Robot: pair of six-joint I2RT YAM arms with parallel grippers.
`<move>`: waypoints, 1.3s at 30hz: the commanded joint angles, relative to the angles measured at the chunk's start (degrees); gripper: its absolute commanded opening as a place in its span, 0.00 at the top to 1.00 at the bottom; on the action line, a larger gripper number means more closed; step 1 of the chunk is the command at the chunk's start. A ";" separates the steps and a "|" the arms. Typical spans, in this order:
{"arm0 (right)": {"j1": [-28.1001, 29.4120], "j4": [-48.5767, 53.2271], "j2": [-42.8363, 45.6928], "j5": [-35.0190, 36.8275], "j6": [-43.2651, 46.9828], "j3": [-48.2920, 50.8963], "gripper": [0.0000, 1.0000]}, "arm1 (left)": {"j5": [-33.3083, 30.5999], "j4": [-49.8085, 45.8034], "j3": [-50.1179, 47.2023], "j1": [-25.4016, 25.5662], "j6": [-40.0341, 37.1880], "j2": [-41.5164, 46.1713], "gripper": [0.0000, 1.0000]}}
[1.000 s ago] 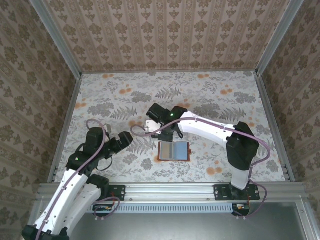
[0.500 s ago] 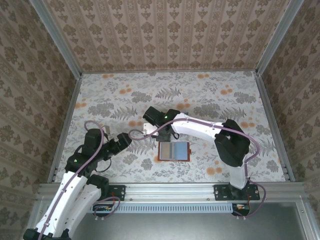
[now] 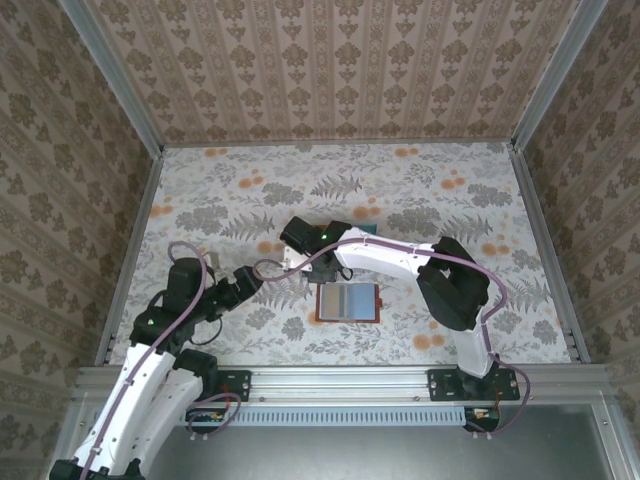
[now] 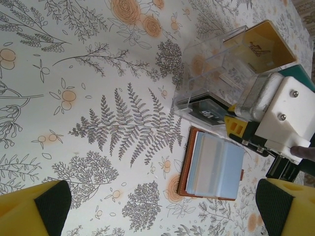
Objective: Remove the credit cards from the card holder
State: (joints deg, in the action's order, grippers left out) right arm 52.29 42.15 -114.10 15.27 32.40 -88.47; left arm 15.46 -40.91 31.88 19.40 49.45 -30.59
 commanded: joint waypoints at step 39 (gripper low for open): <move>-2.50 -9.59 30.92 -2.21 -57.05 32.56 0.92 | 2.79 22.36 2.11 16.15 4.16 -27.89 0.46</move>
State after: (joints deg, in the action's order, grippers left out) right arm 51.22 33.23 -86.21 14.33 -13.28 -58.67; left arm 20.16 -22.76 30.72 32.64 53.10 -55.22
